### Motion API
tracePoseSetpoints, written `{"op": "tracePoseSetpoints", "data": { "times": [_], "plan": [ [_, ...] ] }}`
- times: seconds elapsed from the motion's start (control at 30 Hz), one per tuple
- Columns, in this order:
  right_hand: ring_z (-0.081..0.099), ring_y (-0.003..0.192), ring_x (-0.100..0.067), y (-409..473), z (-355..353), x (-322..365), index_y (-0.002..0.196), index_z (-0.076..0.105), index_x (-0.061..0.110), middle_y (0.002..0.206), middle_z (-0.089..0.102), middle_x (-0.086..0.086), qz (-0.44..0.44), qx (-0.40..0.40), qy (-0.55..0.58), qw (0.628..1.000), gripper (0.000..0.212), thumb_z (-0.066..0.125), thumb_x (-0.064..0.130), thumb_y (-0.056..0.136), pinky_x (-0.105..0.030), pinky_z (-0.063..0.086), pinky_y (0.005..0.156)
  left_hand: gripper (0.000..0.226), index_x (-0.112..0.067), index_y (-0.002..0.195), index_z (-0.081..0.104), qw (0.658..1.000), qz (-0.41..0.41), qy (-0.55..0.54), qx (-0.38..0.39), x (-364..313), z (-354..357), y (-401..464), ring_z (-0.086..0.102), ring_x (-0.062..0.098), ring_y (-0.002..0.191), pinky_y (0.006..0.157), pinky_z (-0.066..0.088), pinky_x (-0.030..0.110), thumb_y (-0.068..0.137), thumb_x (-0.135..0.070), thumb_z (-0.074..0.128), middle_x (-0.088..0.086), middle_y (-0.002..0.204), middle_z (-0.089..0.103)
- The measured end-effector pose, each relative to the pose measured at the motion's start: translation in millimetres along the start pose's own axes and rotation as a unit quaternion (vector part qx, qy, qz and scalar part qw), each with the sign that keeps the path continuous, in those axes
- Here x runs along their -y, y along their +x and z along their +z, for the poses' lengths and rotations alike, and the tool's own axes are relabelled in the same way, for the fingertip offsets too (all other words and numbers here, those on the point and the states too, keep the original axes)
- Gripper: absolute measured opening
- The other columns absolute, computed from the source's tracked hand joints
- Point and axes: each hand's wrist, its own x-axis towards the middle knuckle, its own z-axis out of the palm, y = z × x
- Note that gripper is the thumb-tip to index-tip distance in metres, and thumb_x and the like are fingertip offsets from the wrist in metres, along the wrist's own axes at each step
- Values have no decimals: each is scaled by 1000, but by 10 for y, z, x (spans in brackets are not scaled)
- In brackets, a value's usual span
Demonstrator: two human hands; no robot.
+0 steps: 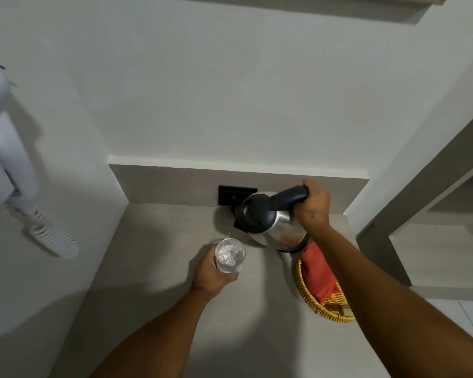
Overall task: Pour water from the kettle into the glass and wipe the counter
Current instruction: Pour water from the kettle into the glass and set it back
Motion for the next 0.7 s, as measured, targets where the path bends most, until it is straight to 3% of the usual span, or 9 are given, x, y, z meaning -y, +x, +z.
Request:
{"op": "tracePoseSetpoints", "data": {
  "times": [0.07, 0.13, 0.23, 0.37, 0.53, 0.7],
  "plan": [
    [58, 74, -21, 70, -18, -214, 73, 60, 16, 74, 63, -7, 86, -23, 51, 995, 26, 55, -8, 81, -43, 55, 72, 83, -18, 129, 62, 1000, 10, 10, -2, -11, -5, 2, 67, 17, 109, 86, 52, 12, 55, -10, 99, -1, 118, 71],
    [55, 73, -19, 140, -11, -385, 68, 56, 21, 70, 58, -1, 135, -36, 89, 986, 32, 53, -8, 82, -34, 53, 65, 85, -20, 128, 63, 1000, 17, 15, -8, -25, -14, -1, 67, 14, 106, 79, 48, 3, 53, -10, 100, -3, 116, 71],
    [55, 74, -19, 237, 20, -576, 74, 59, 15, 72, 59, -3, 169, -51, 107, 979, 25, 53, -9, 80, -30, 49, 64, 83, -22, 125, 64, 999, 24, 16, -13, -43, -8, -5, 69, 12, 102, 81, 52, 11, 51, -9, 99, -5, 113, 73],
    [55, 74, -19, 334, 67, -725, 73, 58, 21, 72, 59, 2, 205, -63, 135, 967, 32, 52, -10, 79, -32, 49, 68, 83, -28, 121, 65, 999, 36, 28, -23, -39, 3, 2, 69, 1, 98, 74, 49, 3, 47, -12, 100, -13, 106, 73],
    [55, 75, -16, 376, 96, -907, 79, 58, 27, 71, 56, 13, 261, -94, 159, 947, 33, 58, -6, 82, -28, 44, 72, 85, -32, 120, 64, 998, 35, 44, -14, -6, -4, 9, 69, -1, 97, 76, 54, 10, 45, -13, 99, -12, 107, 74],
    [59, 84, -23, 432, 28, -1114, 83, 58, 29, 76, 59, 8, 293, -109, 165, 935, 34, 57, -5, 83, -34, 51, 80, 81, -31, 120, 64, 999, 20, 47, -4, 65, 30, 33, 67, -8, 97, 74, 50, 4, 49, -11, 98, -11, 107, 75]
  ]
}}
